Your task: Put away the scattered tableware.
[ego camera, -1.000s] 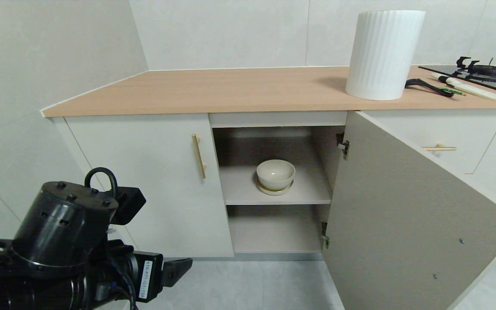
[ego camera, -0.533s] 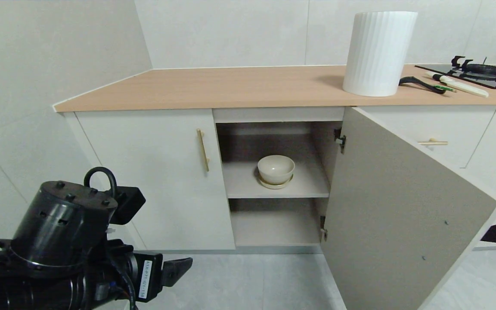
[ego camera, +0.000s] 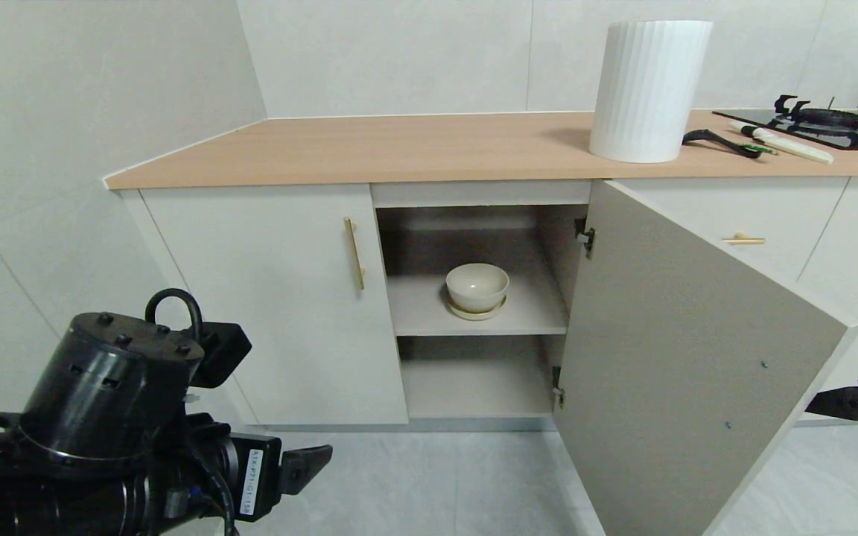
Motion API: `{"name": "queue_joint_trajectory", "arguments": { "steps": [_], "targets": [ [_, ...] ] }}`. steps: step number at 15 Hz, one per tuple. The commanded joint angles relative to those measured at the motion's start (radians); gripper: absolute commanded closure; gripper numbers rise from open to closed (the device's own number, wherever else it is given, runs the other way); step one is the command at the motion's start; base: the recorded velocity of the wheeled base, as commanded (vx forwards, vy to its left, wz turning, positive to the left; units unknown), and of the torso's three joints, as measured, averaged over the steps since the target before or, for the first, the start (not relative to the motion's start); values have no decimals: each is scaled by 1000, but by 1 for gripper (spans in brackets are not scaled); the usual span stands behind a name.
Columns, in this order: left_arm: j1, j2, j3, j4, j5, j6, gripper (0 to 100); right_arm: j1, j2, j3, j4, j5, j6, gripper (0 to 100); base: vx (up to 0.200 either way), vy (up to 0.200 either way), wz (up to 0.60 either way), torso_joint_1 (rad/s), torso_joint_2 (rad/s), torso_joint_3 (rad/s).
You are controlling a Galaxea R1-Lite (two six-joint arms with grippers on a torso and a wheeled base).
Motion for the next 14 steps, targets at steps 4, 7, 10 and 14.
{"name": "queue_joint_trajectory", "arguments": {
  "steps": [4,7,10,14],
  "targets": [
    [0,0,0,0,0,-1,0,-7,5,-2,-9,-113,1,0,0,0,0,0,0,0],
    [0,0,0,0,0,-1,0,-7,89,9,-101,-114,10,0,0,0,0,0,0,0],
    [0,0,0,0,0,-1,0,-2,129,32,-208,-105,65,0,0,0,0,0,0,0],
    [0,0,0,0,0,-1,0,40,134,32,-248,-65,145,0,0,0,0,0,0,0]
  ]
}}
